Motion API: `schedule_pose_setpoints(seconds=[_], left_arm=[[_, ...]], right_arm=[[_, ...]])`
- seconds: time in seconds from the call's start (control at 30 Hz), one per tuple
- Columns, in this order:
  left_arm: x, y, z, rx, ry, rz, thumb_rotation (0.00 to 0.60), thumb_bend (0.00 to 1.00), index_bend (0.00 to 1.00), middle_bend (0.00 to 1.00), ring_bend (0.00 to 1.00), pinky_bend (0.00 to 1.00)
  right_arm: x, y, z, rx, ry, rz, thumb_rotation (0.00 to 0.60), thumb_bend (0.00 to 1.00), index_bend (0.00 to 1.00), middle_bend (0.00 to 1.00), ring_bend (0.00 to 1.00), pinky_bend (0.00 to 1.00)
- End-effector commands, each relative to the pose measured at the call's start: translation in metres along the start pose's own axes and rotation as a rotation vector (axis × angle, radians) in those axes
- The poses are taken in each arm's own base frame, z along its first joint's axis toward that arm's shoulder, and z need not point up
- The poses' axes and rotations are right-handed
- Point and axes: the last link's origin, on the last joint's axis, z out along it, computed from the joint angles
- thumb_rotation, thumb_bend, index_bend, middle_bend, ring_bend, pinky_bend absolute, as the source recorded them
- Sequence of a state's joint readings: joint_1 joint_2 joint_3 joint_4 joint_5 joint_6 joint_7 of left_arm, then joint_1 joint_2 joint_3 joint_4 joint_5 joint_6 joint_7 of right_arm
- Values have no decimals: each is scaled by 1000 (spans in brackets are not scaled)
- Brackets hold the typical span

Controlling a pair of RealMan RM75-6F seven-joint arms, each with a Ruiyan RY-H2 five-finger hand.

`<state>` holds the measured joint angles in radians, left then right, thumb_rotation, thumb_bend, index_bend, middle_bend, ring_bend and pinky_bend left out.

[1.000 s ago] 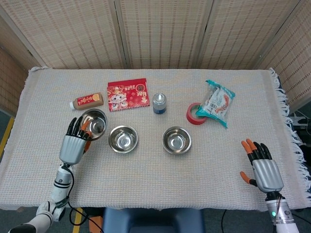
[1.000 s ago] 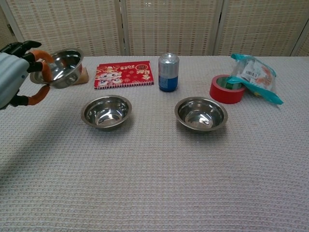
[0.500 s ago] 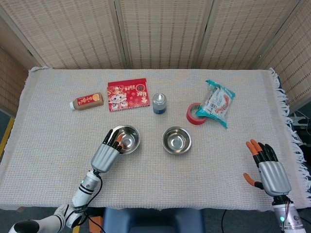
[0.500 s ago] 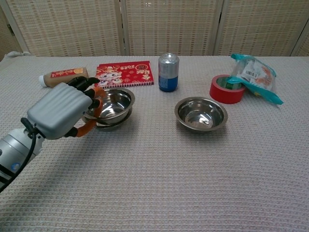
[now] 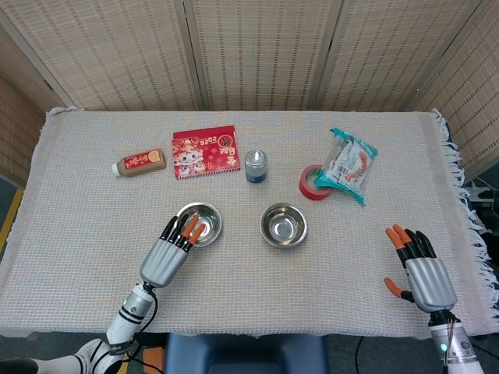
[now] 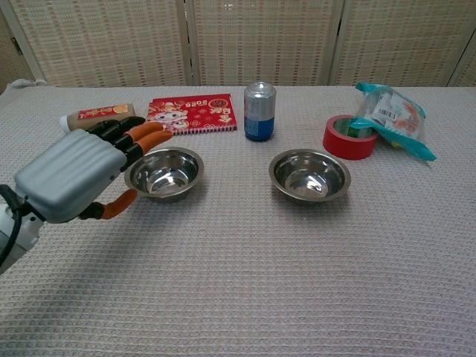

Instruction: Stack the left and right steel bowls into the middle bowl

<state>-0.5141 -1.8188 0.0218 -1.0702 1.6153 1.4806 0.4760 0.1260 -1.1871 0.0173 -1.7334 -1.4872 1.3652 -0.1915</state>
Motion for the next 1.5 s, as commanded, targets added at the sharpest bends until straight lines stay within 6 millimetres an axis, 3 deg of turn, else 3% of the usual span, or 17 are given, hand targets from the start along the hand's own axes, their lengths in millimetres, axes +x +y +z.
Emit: schedule_pose_setpoints(seconds=[0.03, 0.17, 0.23, 0.33, 0.53, 0.8, 0.93, 1.03, 1.13, 1.23, 1.33, 1.5], left_arm=[[21, -43, -57, 99, -61, -14, 600, 444, 0, 1, 0, 135], [32, -85, -106, 234, -79, -40, 600, 443, 0, 0, 0, 127], [36, -105, -125, 285, -53, -73, 600, 442, 0, 0, 0, 126], [39, -128, -140, 356, -15, -104, 600, 442, 0, 6, 0, 125], [44, -145, -149, 398, 5, -118, 600, 441, 0, 9, 0, 125], [49, -147, -151, 415, 4, -121, 600, 440, 0, 9, 0, 125], [51, -145, -150, 403, 17, -134, 600, 436, 0, 9, 0, 125], [52, -145, -151, 401, 23, -130, 600, 436, 0, 9, 0, 125], [52, -145, -152, 403, 23, -131, 600, 435, 0, 9, 0, 125], [52, -146, -152, 408, 22, -131, 600, 435, 0, 9, 0, 125], [53, -147, -152, 408, 23, -137, 600, 435, 0, 9, 0, 126], [54, -151, -152, 421, 22, -148, 600, 435, 0, 9, 0, 125]], right_arm=[[-10, -13, 24, 58, -4, -23, 600, 147, 0, 0, 0, 0], [-22, -38, 64, 145, 24, -77, 600, 146, 15, 0, 0, 0], [-33, -57, 88, 188, 15, -88, 600, 147, 83, 0, 0, 0], [-48, -78, 116, 232, -12, -89, 600, 147, 181, 0, 0, 0], [-81, -121, 148, 331, -59, -138, 600, 146, 274, 0, 0, 0], [-105, -152, 157, 380, -67, -185, 600, 159, 377, 0, 0, 0], [-111, -164, 164, 389, -57, -192, 600, 389, 578, 0, 0, 0], [-109, -166, 163, 396, -19, -191, 600, 448, 691, 10, 0, 0], [-108, -166, 162, 399, -7, -189, 600, 481, 738, 28, 0, 0], [-99, -167, 159, 414, 40, -165, 600, 510, 759, 39, 0, 0], [-76, -191, 160, 481, 98, -115, 600, 509, 753, 39, 0, 0], [-61, -227, 164, 539, 147, -110, 600, 510, 739, 39, 0, 0]])
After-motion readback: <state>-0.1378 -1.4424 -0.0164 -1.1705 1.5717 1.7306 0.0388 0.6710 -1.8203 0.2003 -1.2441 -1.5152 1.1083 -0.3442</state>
